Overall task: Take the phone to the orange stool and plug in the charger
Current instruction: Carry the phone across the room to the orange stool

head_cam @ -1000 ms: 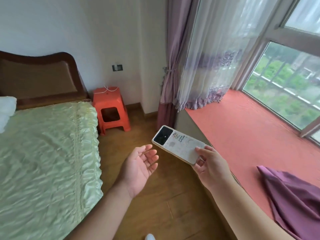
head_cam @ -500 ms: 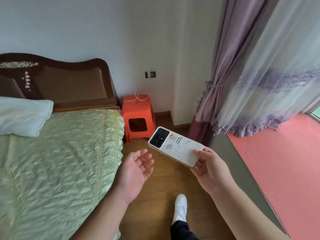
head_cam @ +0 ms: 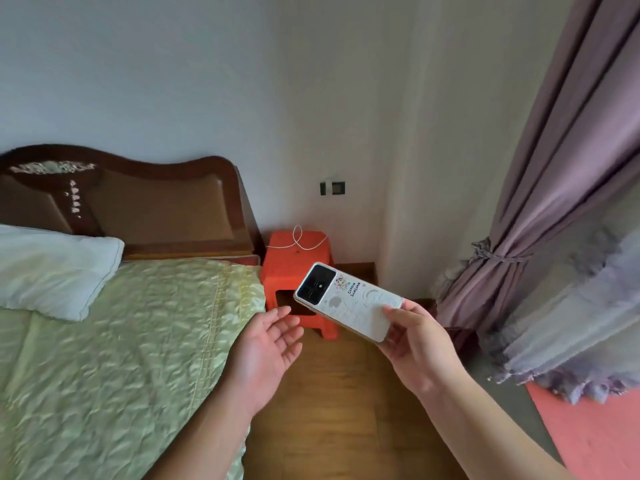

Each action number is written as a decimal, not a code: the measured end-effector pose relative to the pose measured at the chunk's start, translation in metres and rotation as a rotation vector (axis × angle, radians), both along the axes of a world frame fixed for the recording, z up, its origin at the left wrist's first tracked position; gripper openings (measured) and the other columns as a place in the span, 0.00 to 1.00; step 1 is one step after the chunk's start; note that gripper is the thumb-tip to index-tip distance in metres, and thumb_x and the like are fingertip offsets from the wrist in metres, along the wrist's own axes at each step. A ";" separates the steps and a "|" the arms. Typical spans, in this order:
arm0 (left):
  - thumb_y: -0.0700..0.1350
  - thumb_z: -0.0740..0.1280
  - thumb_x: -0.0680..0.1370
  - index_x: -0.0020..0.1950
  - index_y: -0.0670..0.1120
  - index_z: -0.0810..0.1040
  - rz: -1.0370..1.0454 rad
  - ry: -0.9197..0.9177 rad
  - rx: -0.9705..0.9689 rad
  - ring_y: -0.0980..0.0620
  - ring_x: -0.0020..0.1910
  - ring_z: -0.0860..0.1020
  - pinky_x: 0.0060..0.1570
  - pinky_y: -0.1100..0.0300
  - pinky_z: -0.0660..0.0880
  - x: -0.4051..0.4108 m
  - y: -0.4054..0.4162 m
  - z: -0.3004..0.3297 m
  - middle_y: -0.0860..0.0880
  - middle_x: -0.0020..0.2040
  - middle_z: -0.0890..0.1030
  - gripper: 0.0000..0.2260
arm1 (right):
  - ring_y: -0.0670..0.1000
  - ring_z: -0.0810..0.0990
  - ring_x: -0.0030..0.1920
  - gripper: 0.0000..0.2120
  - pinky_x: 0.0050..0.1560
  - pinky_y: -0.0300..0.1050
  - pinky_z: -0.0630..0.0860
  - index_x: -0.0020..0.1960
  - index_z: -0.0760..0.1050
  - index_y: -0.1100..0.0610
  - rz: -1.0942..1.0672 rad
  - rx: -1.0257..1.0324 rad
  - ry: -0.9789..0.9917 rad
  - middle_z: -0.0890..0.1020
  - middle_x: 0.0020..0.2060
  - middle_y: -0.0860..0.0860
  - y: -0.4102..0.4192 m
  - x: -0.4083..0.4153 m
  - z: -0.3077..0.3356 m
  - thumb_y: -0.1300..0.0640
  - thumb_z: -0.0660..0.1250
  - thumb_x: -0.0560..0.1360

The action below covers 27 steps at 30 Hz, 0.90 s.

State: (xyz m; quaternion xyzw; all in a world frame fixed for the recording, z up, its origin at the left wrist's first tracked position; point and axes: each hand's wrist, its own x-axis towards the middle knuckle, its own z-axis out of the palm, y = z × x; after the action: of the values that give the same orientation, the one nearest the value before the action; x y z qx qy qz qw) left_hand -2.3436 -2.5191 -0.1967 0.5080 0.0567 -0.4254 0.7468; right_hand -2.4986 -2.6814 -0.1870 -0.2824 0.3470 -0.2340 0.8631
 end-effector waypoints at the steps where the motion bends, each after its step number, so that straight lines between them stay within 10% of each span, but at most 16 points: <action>1: 0.46 0.63 0.76 0.53 0.44 0.79 0.014 0.002 -0.002 0.47 0.46 0.78 0.48 0.52 0.73 0.014 -0.008 0.000 0.44 0.46 0.81 0.10 | 0.62 0.85 0.50 0.11 0.36 0.49 0.82 0.58 0.73 0.65 0.010 0.005 -0.005 0.85 0.51 0.62 -0.009 0.013 -0.001 0.69 0.63 0.75; 27: 0.46 0.62 0.78 0.54 0.44 0.78 -0.054 0.197 0.065 0.48 0.45 0.78 0.50 0.52 0.72 0.405 -0.158 -0.135 0.46 0.47 0.80 0.10 | 0.60 0.86 0.43 0.10 0.31 0.49 0.81 0.56 0.74 0.63 -0.103 0.133 0.389 0.87 0.43 0.61 -0.142 0.377 -0.137 0.69 0.65 0.75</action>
State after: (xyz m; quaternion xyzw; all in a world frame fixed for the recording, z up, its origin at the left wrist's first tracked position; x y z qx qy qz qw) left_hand -1.9385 -2.6776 -0.3316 0.4890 0.1297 -0.4912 0.7091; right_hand -2.1217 -2.8235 -0.3242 -0.2469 0.5359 -0.1954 0.7834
